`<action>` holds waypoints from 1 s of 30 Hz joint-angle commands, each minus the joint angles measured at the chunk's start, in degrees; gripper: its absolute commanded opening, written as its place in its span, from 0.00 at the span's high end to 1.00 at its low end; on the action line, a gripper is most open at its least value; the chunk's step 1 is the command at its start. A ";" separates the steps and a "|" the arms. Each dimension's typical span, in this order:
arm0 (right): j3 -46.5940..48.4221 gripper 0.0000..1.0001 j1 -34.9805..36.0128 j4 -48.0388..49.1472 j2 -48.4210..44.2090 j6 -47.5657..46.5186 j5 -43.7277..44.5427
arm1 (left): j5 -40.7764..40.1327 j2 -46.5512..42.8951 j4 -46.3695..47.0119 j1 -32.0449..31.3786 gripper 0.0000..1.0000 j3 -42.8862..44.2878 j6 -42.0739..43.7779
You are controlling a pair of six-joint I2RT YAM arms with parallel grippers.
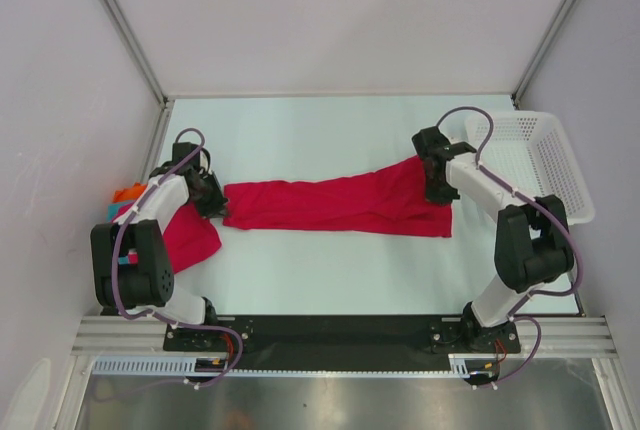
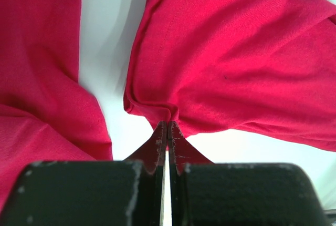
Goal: Fold and stack the t-shirts
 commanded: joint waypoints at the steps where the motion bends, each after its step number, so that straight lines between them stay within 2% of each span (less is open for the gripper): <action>1: -1.31 1.00 -0.09 -1.60 -3.77 0.69 3.19 | 0.96 -0.19 0.41 0.78 0.98 2.24 0.88; 30: -6.68 1.00 3.16 -6.52 -2.37 4.03 11.27 | 0.79 -0.10 -0.12 0.87 0.98 2.41 0.88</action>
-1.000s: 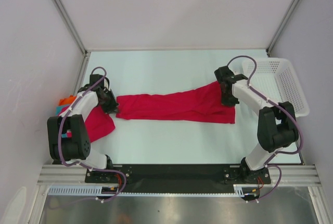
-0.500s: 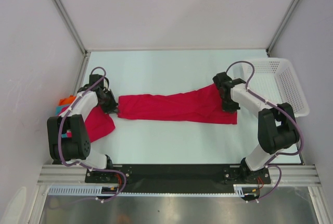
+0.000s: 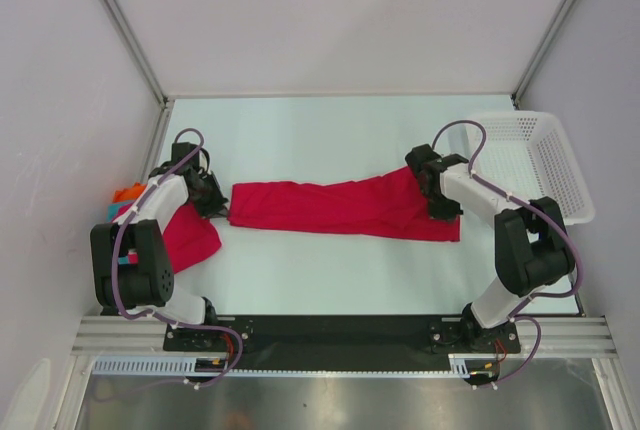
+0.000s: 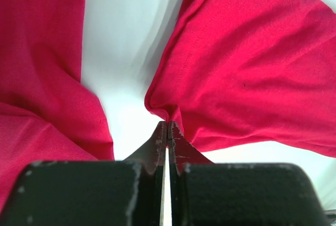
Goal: Fold and stack the t-shirts
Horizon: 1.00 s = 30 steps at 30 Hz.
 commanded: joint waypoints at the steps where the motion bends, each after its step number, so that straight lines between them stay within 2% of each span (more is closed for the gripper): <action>1: -0.38 1.00 0.10 -2.35 -0.24 1.43 5.09 | 0.83 -0.13 0.08 0.52 0.98 2.39 0.81; 4: -0.56 0.96 0.19 -3.05 0.02 1.69 5.27 | 0.83 -0.30 -0.01 0.43 0.98 2.39 0.81; 5: -0.47 0.87 0.19 -3.05 -0.15 1.69 4.84 | 1.01 -0.21 -0.01 0.52 0.98 2.39 0.81; 8: -0.12 0.68 0.36 -3.31 -1.21 1.78 4.31 | 0.92 -0.30 -0.01 0.52 0.98 2.56 0.81; 18: 5.40 0.54 0.54 -3.49 -3.67 1.87 6.50 | 1.01 -0.48 -0.80 0.61 0.94 3.71 0.90; 25: 17.88 0.53 -0.87 -2.36 3.44 -0.85 5.54 | 0.83 -0.83 -2.56 0.70 0.94 6.08 1.08; 30: 20.71 0.53 -2.71 1.34 11.33 -2.61 -0.61 | 1.09 -1.18 -2.65 0.78 0.94 6.17 1.16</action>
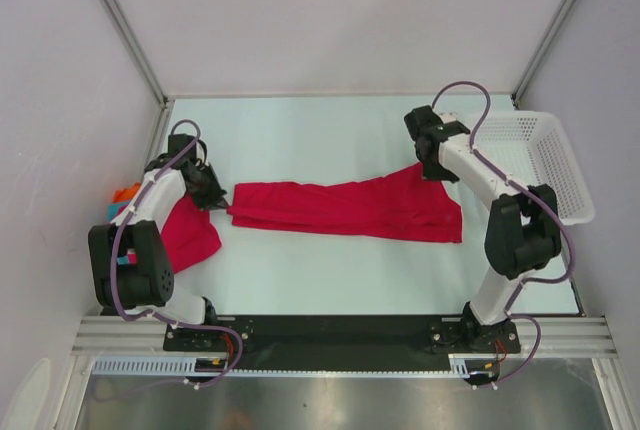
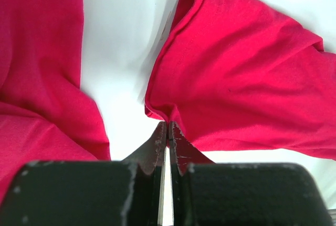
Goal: Fold and stack the t-shirts
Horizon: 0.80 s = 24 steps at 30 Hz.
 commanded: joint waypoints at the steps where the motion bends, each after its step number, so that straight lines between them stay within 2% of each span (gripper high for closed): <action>1: 2.33 0.53 -1.40 3.53 6.66 -1.87 -4.96 | 0.79 -1.27 -0.46 0.72 0.93 1.82 1.32; 4: 1.81 0.55 -1.05 4.32 9.64 -1.61 -6.72 | 0.79 -1.44 -0.38 1.07 0.94 1.38 1.49; 9: -3.37 0.56 0.44 5.99 8.60 -1.08 -7.87 | 1.14 -1.09 -0.11 1.42 0.94 1.03 1.58; 24: -17.09 0.59 5.71 3.97 -6.86 2.17 -9.54 | 1.49 -0.65 1.47 1.42 0.94 -0.99 1.49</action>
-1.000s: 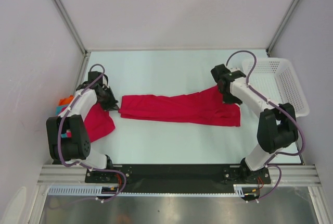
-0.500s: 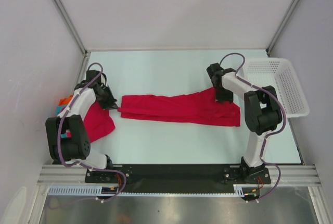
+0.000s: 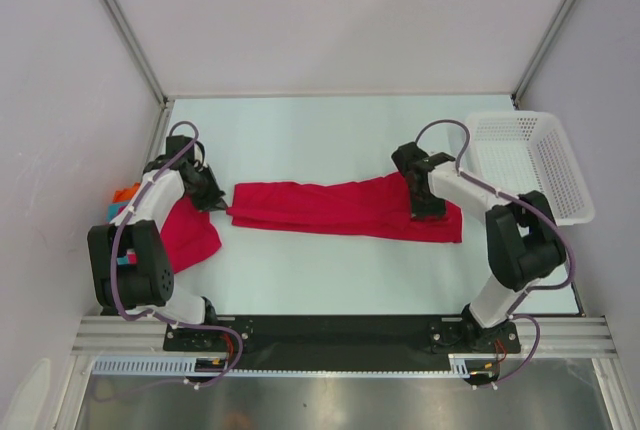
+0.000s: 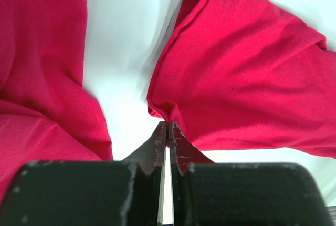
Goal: Fold and stack the t-shirts
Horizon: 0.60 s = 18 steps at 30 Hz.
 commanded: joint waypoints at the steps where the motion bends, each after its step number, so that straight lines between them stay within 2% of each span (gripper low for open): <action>1: -2.19 0.59 0.53 -1.49 -5.75 1.91 0.16 | 0.68 -0.65 1.54 0.48 0.93 -0.58 1.04; 11: -5.27 0.59 0.71 -2.20 -9.01 3.23 0.69 | 0.95 -0.83 2.24 0.48 0.94 -1.72 1.21; 18: 5.53 0.59 0.19 -2.46 -2.78 0.95 2.62 | 1.21 -1.35 2.15 0.40 0.94 -1.46 1.38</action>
